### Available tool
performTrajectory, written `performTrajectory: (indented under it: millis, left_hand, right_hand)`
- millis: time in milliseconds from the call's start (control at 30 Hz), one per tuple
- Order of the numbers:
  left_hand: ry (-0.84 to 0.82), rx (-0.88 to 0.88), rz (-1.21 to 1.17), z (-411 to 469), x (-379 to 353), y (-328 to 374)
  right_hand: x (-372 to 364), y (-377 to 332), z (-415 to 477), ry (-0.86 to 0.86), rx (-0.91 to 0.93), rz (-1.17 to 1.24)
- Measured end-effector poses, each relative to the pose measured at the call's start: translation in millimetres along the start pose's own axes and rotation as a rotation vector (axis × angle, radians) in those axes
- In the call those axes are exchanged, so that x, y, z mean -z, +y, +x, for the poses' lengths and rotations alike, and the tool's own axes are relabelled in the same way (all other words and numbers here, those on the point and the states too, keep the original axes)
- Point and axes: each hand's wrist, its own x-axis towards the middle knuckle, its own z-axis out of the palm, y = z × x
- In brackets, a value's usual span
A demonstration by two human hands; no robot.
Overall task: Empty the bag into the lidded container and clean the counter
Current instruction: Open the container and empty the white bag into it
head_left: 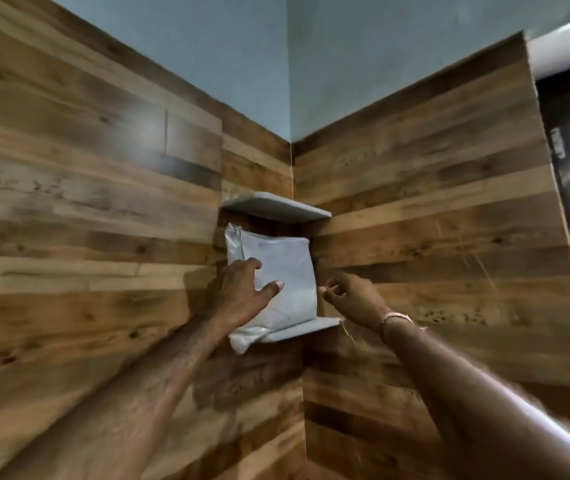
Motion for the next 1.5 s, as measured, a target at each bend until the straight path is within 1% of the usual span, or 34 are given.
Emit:
performTrajectory:
  millis: [167, 233, 300, 333, 400, 467, 533, 633, 767, 867, 1000, 1100, 1167, 1300, 1400, 1500]
  left_hand:
    - [0.183, -0.161, 0.440, 89, 0, -25]
    - [0.211, -0.158, 0.567, 115, -4, -32]
    - [0.191, -0.117, 0.679, 135, -6, -37]
    - [0.173, -0.094, 0.680, 143, -5, -39]
    - [0.134, -0.037, 0.588, 157, -2, -42]
    - [0.130, -0.004, 0.498, 169, 3, -46]
    - [0.141, -0.010, 0.402, 178, 5, -54]
    - [0.141, -0.044, 0.281, 183, 4, -64]
    - [0.159, -0.047, 0.107, 182, 1, -72]
    - [0.164, -0.059, 0.010, 178, 0, -77]
    - [0.181, -0.078, -0.088, 171, 4, -69]
    - [0.211, -0.095, -0.117, 162, 13, -58]
    - [0.222, -0.111, -0.153, 152, 18, -47]
    - [0.206, -0.166, -0.218, 119, 24, -5]
    - [0.127, -0.182, -0.328, 80, 22, 31]
    - [0.045, -0.126, -0.356, 20, 8, 62]
  right_hand:
    - [-29, -24, 100, -0.003, 0.065, -0.082]
    - [-39, -32, 131, 0.003, 0.101, -0.122]
    - [-48, -41, 157, 0.016, 0.135, -0.182]
    - [-51, -46, 169, 0.014, 0.159, -0.220]
    - [-57, -56, 189, 0.008, 0.204, -0.295]
    - [-63, -63, 207, 0.003, 0.239, -0.326]
    - [-70, -70, 219, -0.025, 0.249, -0.316]
    - [-77, -75, 231, -0.099, 0.206, -0.310]
    - [-76, -68, 232, -0.020, 0.131, -0.395]
    - [-71, -55, 225, 0.013, 0.070, -0.360]
    - [-50, -40, 211, 0.143, 0.088, -0.232]
    - [-20, -34, 186, 0.221, 0.077, -0.138]
    - [3, -32, 168, 0.249, 0.096, -0.204]
    - [55, -18, 119, 0.282, 0.043, -0.264]
    - [93, -2, 60, 0.243, -0.007, -0.311]
    - [121, 19, -14, 0.157, -0.050, -0.353]
